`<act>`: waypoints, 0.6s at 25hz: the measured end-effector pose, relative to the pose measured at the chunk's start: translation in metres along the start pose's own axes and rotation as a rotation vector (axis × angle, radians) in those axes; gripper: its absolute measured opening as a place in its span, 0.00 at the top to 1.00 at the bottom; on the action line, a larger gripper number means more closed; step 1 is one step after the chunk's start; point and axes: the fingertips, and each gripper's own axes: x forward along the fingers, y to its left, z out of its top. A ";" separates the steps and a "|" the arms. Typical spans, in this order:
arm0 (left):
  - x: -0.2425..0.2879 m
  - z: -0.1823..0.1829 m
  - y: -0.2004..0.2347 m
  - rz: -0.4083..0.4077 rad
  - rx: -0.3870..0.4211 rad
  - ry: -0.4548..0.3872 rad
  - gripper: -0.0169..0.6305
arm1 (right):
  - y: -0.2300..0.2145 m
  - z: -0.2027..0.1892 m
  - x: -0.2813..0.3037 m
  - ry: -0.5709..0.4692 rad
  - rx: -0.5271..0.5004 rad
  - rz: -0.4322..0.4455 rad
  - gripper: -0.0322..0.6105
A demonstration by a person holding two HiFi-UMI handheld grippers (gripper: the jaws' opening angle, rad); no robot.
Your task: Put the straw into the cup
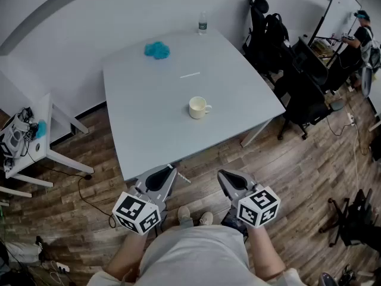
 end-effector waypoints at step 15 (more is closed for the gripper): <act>-0.004 0.003 0.016 -0.010 -0.018 -0.013 0.91 | 0.007 0.000 0.012 0.001 -0.018 -0.015 0.94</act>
